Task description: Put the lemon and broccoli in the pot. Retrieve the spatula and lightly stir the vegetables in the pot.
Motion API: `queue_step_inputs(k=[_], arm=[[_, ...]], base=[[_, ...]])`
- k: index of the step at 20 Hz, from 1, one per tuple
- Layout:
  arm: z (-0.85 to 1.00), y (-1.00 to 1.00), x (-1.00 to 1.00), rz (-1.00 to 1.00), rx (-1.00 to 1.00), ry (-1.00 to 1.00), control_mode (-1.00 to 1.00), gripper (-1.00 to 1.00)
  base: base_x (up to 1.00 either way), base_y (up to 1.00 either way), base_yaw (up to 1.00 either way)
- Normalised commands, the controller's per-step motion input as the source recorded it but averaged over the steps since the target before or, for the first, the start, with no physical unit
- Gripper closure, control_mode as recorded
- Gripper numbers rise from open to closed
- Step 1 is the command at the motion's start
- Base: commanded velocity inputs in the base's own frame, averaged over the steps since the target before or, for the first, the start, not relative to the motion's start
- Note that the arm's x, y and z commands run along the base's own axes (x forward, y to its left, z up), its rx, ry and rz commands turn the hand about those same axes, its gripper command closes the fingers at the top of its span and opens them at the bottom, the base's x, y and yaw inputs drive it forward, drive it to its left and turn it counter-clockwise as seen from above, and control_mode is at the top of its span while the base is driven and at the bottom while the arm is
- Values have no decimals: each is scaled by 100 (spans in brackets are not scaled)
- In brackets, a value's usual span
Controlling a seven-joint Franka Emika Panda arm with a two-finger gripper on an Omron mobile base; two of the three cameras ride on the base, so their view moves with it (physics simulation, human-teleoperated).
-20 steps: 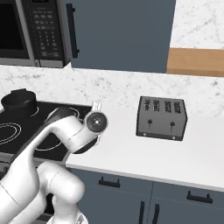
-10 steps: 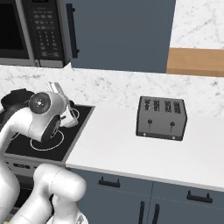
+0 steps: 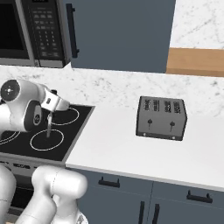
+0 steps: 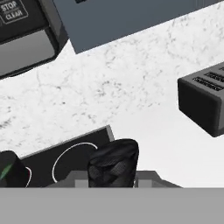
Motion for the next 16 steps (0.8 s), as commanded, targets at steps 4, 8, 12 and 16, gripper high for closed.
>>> queue_step_inputs(k=[4, 8, 12, 16], arm=[[0, 24, 0, 17, -30, -5, -100, 100], [0, 3, -1, 4, -11, -6, -100, 100], [0, 3, -9, 0, -5, -3, -100, 100], [0, 0, 0, 0, 0, 0, 100, 100]], base=[[0, 0, 0], [0, 0, 0], [0, 0, 0], [-32, 66, 1]])
